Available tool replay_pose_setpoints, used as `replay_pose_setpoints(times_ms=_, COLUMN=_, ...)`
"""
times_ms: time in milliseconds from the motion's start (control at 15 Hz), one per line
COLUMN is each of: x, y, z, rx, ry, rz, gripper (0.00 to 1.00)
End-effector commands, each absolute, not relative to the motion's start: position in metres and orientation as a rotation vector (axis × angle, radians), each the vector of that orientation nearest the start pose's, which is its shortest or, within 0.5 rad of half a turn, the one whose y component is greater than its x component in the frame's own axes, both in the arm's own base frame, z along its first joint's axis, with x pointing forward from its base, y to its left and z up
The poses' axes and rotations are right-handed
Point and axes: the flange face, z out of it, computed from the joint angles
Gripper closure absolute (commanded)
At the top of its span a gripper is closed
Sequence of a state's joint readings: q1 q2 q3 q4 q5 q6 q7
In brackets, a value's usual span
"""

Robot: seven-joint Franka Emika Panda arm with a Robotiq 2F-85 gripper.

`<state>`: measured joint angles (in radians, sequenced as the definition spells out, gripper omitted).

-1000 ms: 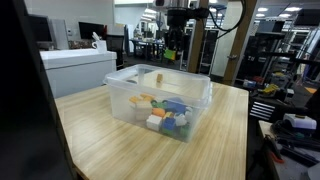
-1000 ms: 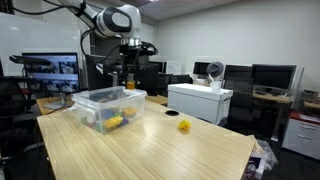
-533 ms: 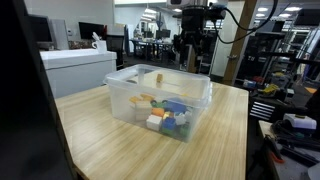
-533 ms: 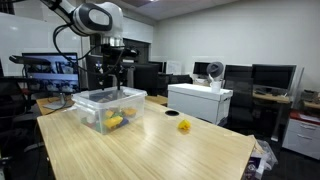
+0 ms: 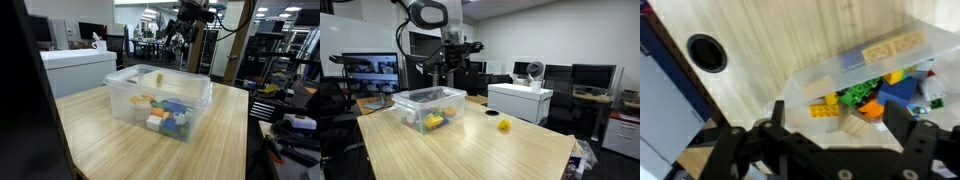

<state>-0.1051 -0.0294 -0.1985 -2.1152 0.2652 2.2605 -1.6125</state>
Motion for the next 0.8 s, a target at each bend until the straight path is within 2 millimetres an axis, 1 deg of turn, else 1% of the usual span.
replay_pose_setpoints(times_ms=0, x=0.574, y=-0.24, z=0.437, rx=-2.64, ry=-1.778, rz=-0.655, gripper=0.0)
replay_pose_setpoints(times_ms=133, x=0.594, y=-0.277, z=0.42, rx=-2.639, ry=-1.824, rz=-0.692, gripper=0.0)
replay_pose_setpoints(times_ms=267, x=0.609, y=-0.303, z=0.399, rx=-2.651, ry=-1.813, rz=-0.692, gripper=0.0)
replay_pose_setpoints(times_ms=333, x=0.616, y=-0.313, z=0.39, rx=-2.663, ry=-1.805, rz=-0.682, gripper=0.0)
replay_pose_setpoints(times_ms=400, x=0.628, y=-0.327, z=0.373, rx=-2.681, ry=-1.788, rz=-0.66, gripper=0.0)
replay_pose_setpoints(times_ms=733, x=0.657, y=-0.345, z=0.329, rx=-2.714, ry=-1.782, rz=-0.593, gripper=0.0)
